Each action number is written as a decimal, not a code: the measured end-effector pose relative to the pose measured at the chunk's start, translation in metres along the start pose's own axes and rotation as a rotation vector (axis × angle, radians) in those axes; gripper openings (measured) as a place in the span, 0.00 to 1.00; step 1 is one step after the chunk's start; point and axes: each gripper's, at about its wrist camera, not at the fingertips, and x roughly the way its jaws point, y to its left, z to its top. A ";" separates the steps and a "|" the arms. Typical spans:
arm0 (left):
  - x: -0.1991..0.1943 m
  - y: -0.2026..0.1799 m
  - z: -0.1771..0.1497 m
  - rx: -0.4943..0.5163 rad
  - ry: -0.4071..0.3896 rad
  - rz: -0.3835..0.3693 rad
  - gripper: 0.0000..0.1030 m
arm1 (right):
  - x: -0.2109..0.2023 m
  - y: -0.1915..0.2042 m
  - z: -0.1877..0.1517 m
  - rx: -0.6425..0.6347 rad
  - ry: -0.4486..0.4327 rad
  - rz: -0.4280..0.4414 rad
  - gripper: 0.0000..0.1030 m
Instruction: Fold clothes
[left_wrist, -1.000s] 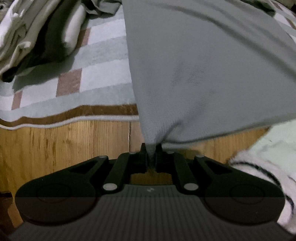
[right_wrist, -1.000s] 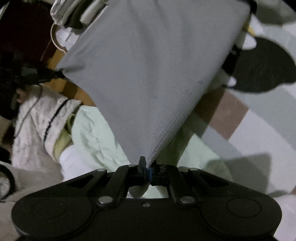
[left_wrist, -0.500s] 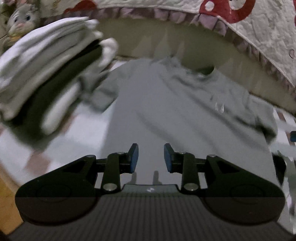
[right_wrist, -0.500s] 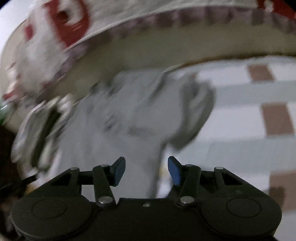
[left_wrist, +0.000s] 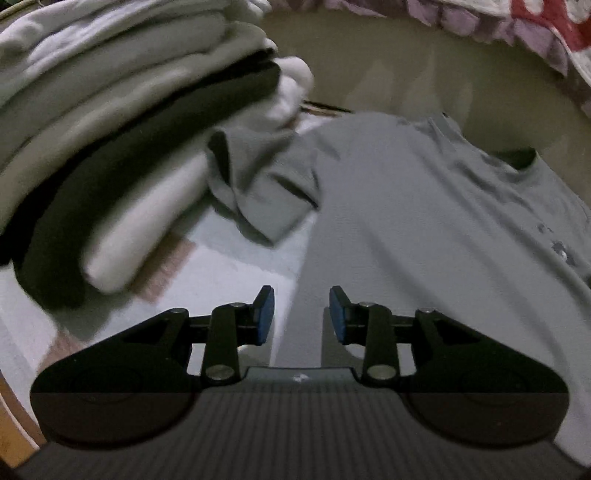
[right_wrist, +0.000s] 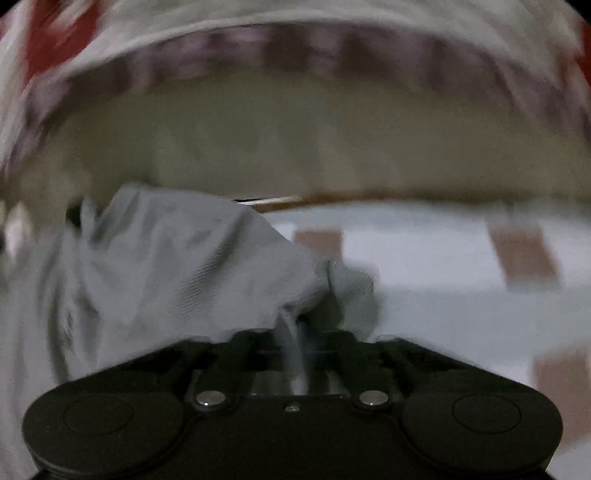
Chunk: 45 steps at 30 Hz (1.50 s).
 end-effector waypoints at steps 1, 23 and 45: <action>0.001 0.003 0.002 0.006 -0.016 0.009 0.31 | -0.008 0.002 0.008 -0.032 -0.036 -0.053 0.04; 0.052 0.041 0.022 -0.188 0.029 -0.175 0.41 | 0.000 -0.011 0.038 0.028 -0.067 -0.006 0.55; 0.100 0.009 0.055 0.135 -0.125 -0.098 0.05 | 0.164 0.164 0.128 -0.040 0.049 -0.038 0.06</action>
